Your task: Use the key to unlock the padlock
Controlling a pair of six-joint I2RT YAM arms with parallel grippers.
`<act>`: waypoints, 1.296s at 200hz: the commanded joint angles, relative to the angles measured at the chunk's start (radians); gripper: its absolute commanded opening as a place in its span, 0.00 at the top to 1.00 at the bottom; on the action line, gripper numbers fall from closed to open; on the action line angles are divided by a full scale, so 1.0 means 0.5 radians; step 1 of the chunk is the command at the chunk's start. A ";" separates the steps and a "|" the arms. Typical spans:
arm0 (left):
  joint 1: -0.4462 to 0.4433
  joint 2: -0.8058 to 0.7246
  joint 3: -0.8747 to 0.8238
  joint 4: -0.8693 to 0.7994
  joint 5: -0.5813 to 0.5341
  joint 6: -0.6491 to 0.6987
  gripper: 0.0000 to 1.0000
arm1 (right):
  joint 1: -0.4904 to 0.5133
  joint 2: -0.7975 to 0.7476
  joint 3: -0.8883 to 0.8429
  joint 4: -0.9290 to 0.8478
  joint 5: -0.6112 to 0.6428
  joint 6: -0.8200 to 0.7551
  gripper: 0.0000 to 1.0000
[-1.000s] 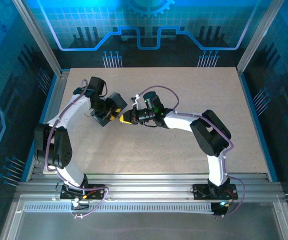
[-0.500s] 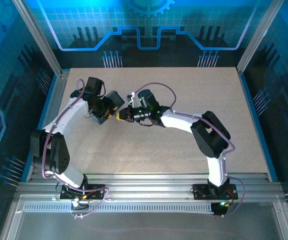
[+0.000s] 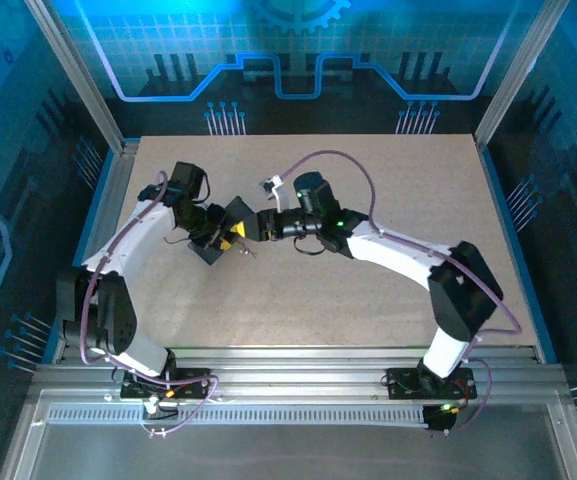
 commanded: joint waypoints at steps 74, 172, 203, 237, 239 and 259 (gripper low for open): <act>0.025 -0.043 0.028 -0.073 0.013 -0.093 1.00 | 0.052 0.164 0.074 -0.338 -0.056 -0.115 0.57; 0.025 -0.047 0.053 -0.094 0.008 -0.074 1.00 | 0.113 0.280 0.072 -0.059 -0.041 0.095 0.83; 0.025 -0.052 0.056 -0.098 0.005 -0.075 1.00 | 0.123 0.299 0.059 -0.051 -0.038 0.123 0.81; 0.025 -0.054 0.066 -0.100 -0.006 -0.075 1.00 | 0.128 0.313 0.051 -0.072 -0.005 0.134 0.76; 0.025 -0.055 0.066 -0.100 -0.008 -0.075 1.00 | 0.129 0.315 0.049 -0.074 -0.004 0.136 0.75; 0.025 -0.055 0.075 -0.104 -0.015 -0.073 1.00 | 0.127 0.324 0.051 -0.061 -0.007 0.153 0.77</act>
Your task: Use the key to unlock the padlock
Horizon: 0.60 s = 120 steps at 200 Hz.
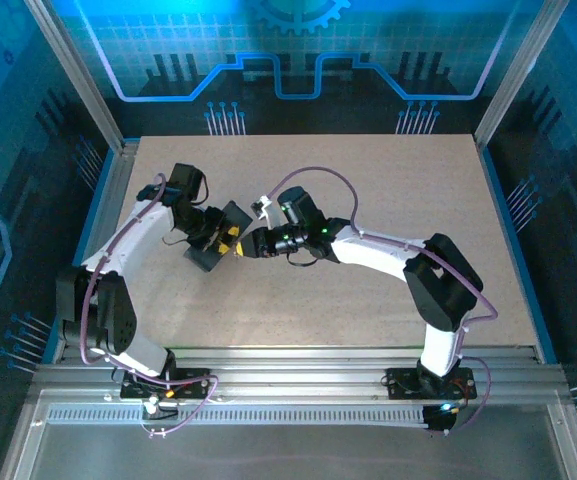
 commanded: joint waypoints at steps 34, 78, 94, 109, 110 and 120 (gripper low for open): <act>0.014 -0.061 0.081 -0.032 -0.007 0.001 1.00 | 0.043 0.070 0.010 0.097 -0.008 0.081 0.79; 0.014 -0.082 0.090 -0.042 -0.004 -0.013 1.00 | 0.046 0.117 0.018 0.139 0.020 0.133 0.84; 0.014 -0.088 0.087 -0.046 0.002 -0.016 1.00 | 0.043 0.125 0.019 0.166 0.026 0.157 0.90; 0.011 -0.089 0.087 -0.054 0.001 -0.011 1.00 | 0.045 0.120 0.004 0.229 0.021 0.192 0.94; 0.011 -0.087 0.087 -0.054 0.000 -0.011 1.00 | 0.044 0.120 0.002 0.234 0.021 0.194 0.94; 0.010 -0.092 0.084 -0.064 -0.011 -0.005 1.00 | 0.041 0.104 -0.017 0.290 0.033 0.222 0.97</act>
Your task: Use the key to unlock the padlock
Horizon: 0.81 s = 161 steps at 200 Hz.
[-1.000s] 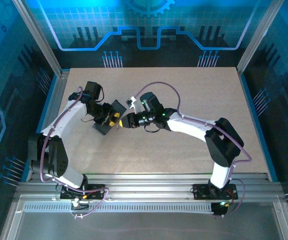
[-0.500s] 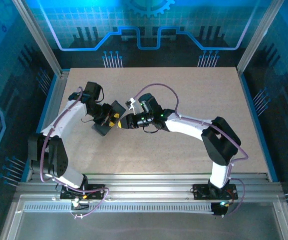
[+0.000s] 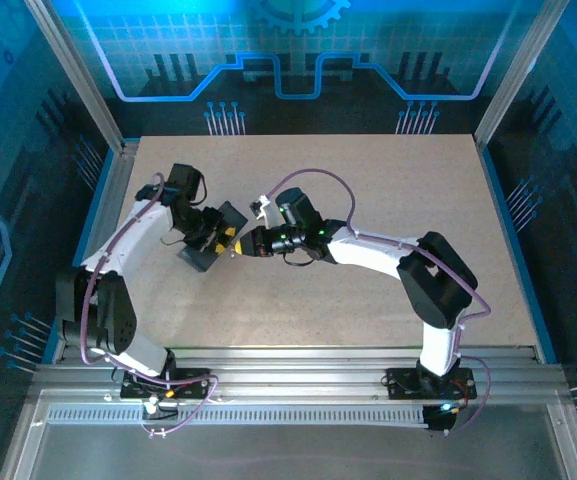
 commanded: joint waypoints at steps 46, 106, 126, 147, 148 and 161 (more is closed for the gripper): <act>-0.019 -0.081 0.067 -0.078 0.047 0.027 1.00 | 0.000 0.004 0.016 0.031 0.119 -0.066 1.00; -0.068 -0.058 0.041 -0.054 0.060 0.014 1.00 | -0.023 0.051 0.068 0.176 0.081 0.023 1.00; -0.069 -0.055 0.025 -0.083 0.022 0.016 1.00 | -0.035 0.043 0.089 0.226 0.046 0.054 1.00; -0.072 -0.051 -0.001 -0.049 0.037 -0.013 1.00 | -0.006 0.053 0.145 0.304 0.037 0.060 1.00; -0.072 -0.051 -0.001 -0.048 0.038 -0.013 1.00 | -0.006 0.054 0.149 0.304 0.037 0.059 1.00; -0.072 -0.047 -0.007 -0.023 0.054 -0.036 1.00 | 0.020 0.083 0.185 0.302 0.054 0.055 1.00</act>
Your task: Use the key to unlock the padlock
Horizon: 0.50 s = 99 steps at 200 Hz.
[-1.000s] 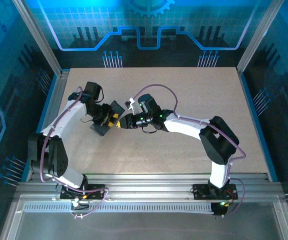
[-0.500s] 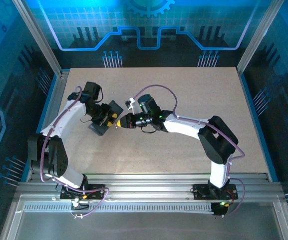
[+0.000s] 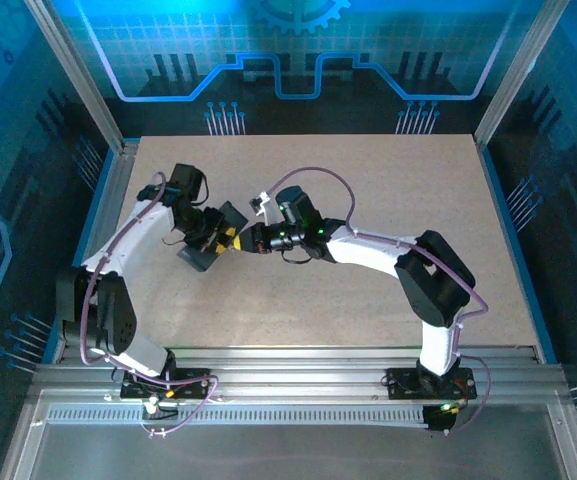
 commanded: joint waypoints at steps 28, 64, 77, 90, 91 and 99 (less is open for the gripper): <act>-0.034 -0.054 0.012 -0.027 0.120 -0.043 1.00 | 0.037 0.112 0.155 0.192 0.031 0.014 1.00; 0.019 -0.058 0.015 -0.036 0.120 -0.031 1.00 | 0.014 0.004 -0.008 0.194 0.008 -0.015 0.86; 0.032 -0.057 0.019 -0.038 0.120 -0.027 1.00 | 0.002 -0.076 -0.079 0.162 0.029 -0.093 0.80; 0.039 -0.053 0.028 -0.052 0.122 -0.017 1.00 | -0.015 -0.153 -0.140 0.022 0.047 -0.228 0.75; 0.038 -0.054 0.031 -0.051 0.122 -0.014 1.00 | -0.019 -0.162 -0.143 0.014 0.048 -0.240 0.75; 0.043 -0.050 0.036 -0.064 0.123 -0.007 1.00 | -0.033 -0.204 -0.174 -0.049 0.050 -0.349 0.72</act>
